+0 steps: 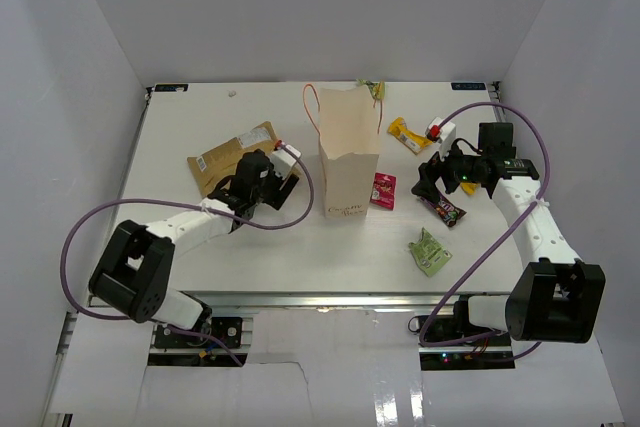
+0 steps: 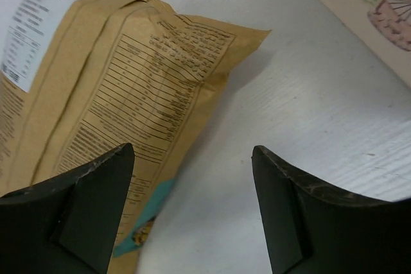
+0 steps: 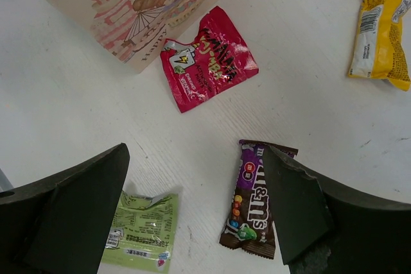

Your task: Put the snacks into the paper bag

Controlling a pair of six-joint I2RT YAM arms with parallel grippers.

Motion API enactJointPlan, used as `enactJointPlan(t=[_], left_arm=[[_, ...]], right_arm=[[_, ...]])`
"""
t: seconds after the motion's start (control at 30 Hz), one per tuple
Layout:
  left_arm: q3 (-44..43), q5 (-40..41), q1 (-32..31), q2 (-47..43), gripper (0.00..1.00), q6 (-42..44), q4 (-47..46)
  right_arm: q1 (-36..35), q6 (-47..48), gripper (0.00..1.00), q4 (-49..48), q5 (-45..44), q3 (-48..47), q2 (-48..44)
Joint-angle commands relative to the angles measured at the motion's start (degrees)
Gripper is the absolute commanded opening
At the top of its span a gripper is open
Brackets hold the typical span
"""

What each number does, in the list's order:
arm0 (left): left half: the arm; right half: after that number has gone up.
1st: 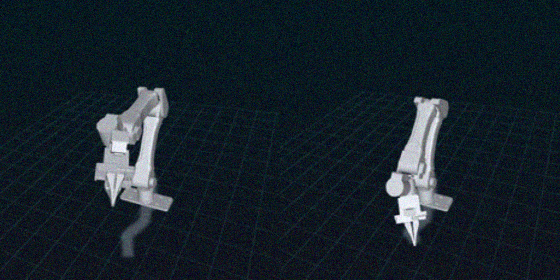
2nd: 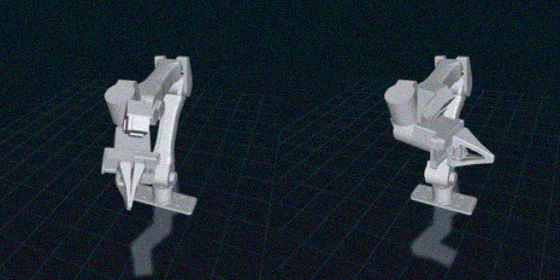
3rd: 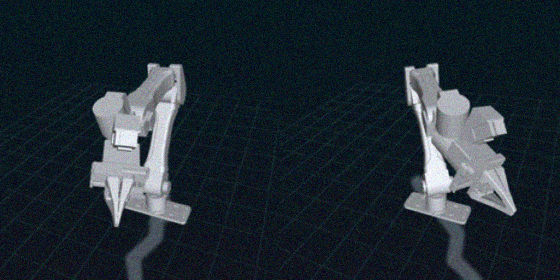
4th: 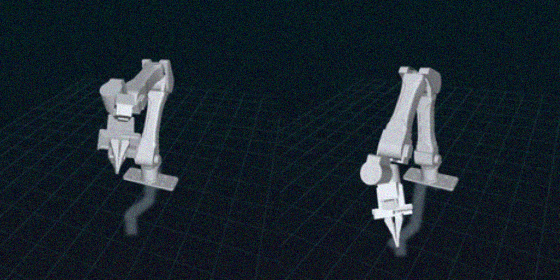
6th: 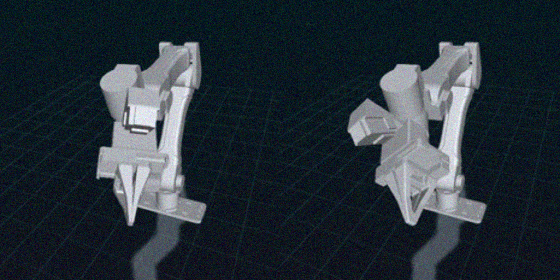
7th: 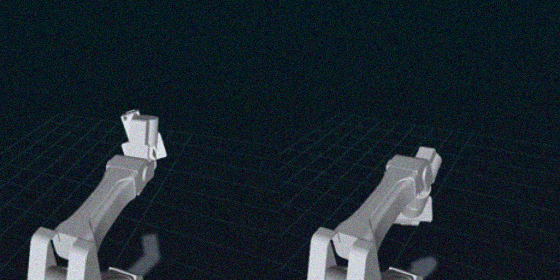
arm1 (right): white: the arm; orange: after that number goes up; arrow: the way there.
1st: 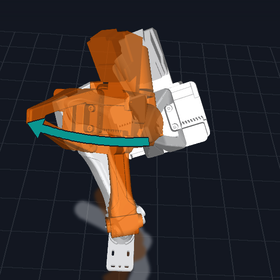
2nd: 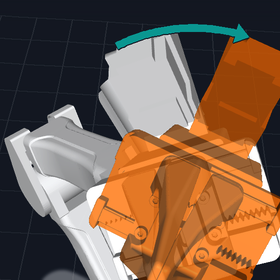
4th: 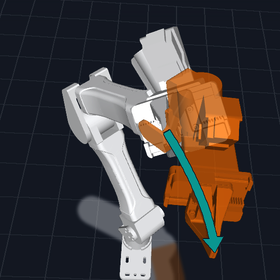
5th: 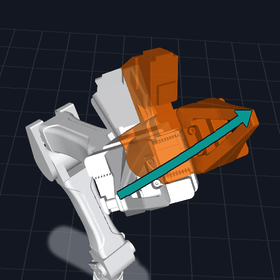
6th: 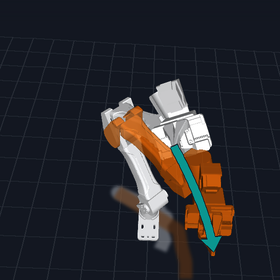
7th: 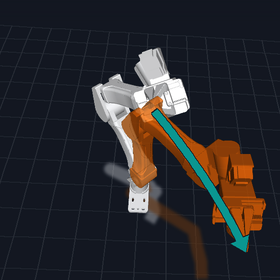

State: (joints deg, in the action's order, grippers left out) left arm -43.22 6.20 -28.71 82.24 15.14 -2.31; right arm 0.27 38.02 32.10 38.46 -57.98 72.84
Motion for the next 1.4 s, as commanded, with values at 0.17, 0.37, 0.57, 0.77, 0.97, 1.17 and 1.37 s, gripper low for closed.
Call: enactJointPlan(t=[0.17, 0.37, 0.57, 0.77, 0.97, 1.17, 1.37], left_arm=[[1.5, 6.4, -0.1, 5.6, 0.98, 19.3, -16.8], [-0.7, 3.3, -0.1, 10.2, 0.98, 21.0, -18.3], [-2.5, 5.4, -0.1, 15.0, 0.98, 22.9, -19.8], [-4.2, 13.2, -0.1, 19.9, 0.92, 26.2, -22.9], [-4.3, 15.3, -0.1, 20.9, 0.28, 25.3, -23.5], [-2.3, 16.3, -0.1, 15.4, 0.00, 22.8, -23.5], [1.9, 17.2, 0.5, -1.2, 0.00, 8.4, -17.1]], right_arm=[[0.2, 1.3, 0.90, 1.0, 0.1, -0.6, -0.9], [0.2, 1.8, 0.90, 1.3, -0.4, -0.5, -0.9], [0.2, 1.8, 0.90, 1.3, 0.0, -0.5, -0.6], [0.2, 1.7, 0.90, 1.6, 0.1, -0.7, -0.4], [0.2, 1.6, 0.90, 1.9, 0.2, -0.2, -0.8], [0.2, 1.7, 0.90, 2.4, 0.6, 0.0, -1.1], [0.2, 1.5, 0.90, 2.4, 1.0, -0.3, -1.3]])
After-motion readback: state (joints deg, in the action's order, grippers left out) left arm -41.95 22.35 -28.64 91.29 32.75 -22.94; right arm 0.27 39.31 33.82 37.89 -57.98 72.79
